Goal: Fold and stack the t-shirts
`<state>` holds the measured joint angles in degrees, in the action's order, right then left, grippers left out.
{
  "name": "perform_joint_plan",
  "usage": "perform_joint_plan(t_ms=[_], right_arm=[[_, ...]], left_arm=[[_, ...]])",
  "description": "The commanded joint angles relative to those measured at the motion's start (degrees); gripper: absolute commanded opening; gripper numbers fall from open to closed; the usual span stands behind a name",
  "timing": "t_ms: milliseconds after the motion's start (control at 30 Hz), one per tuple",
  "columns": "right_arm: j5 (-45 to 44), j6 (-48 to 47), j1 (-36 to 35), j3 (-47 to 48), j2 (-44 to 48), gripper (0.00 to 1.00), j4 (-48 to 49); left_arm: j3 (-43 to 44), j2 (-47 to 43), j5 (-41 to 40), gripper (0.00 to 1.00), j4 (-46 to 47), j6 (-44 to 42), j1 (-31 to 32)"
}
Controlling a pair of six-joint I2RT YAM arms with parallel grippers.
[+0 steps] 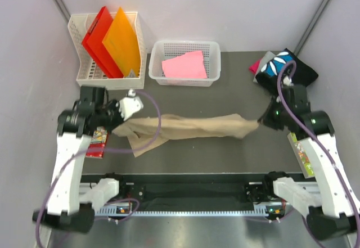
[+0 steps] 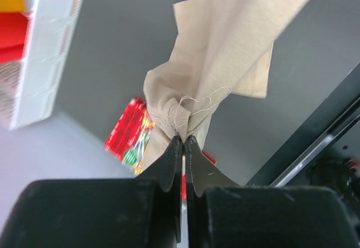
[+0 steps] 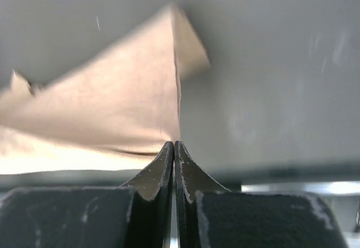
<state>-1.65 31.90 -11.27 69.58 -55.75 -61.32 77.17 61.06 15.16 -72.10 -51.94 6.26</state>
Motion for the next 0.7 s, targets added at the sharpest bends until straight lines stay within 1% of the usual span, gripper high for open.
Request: perform_joint_plan(t_ms=[0,33,100,133,167,200,233,267,300,333,367,433,533,633,667], right_arm=[[4.64,3.52,-2.09,-1.56,9.76,0.00,-13.81],[4.55,3.87,-2.09,1.49,10.91,0.00,-17.57],[4.46,3.70,-2.09,5.98,11.02,0.00,-20.49],[4.38,3.17,-2.09,12.27,10.05,0.00,-21.46],[4.37,2.12,-2.18,15.90,7.26,0.00,-22.34],[4.90,1.50,-2.09,19.94,5.66,0.00,-22.35],[5.95,1.06,-2.09,28.07,4.08,0.00,-22.35],[6.74,0.45,-2.09,31.89,0.93,0.00,-22.35],[7.62,0.18,-2.09,35.33,-0.32,0.00,-22.35],[9.37,0.01,-2.09,38.40,-1.37,0.00,-22.27],[10.25,-0.60,-2.09,42.61,-2.43,0.00,-21.48],[11.92,-1.75,-2.18,45.63,-2.53,0.00,-19.38],[12.11,-4.20,-2.09,46.26,-1.47,0.00,-18.05],[10.89,-6.23,-2.18,43.38,-0.50,0.00,-17.70],[10.44,-6.67,-2.09,42.23,0.37,0.00,-17.35]], left_arm=[[-6.58,-14.33,-8.97,0.00,-14.56,-5.78,0.07],[-7.98,-16.39,-11.62,0.00,-14.48,-7.28,0.33],[-7.21,-17.99,-16.81,0.00,-14.22,-10.35,0.68],[-3.64,-17.21,-16.57,0.00,-13.78,-10.20,0.68],[-1.34,-16.24,-15.61,0.00,-12.29,-9.50,0.68],[1.12,-14.23,-15.42,0.00,-6.02,-6.80,0.68],[5.41,-13.43,-15.42,0.00,-2.47,-5.55,0.68],[7.54,-12.81,-15.42,0.00,2.00,-4.41,0.59],[9.47,-12.02,-15.42,0.00,9.27,-2.22,0.68],[12.45,-12.19,-15.51,0.00,13.78,-1.15,0.68],[13.79,-12.45,-13.60,0.00,16.87,-0.19,0.68],[17.20,-13.68,-9.20,0.00,22.84,1.66,0.68],[21.34,-15.17,-3.40,0.00,25.33,4.38,0.68],[24.25,-15.27,-1.54,0.00,20.97,5.80,0.59],[24.00,-15.35,-1.97,0.00,20.42,6.41,0.59]])
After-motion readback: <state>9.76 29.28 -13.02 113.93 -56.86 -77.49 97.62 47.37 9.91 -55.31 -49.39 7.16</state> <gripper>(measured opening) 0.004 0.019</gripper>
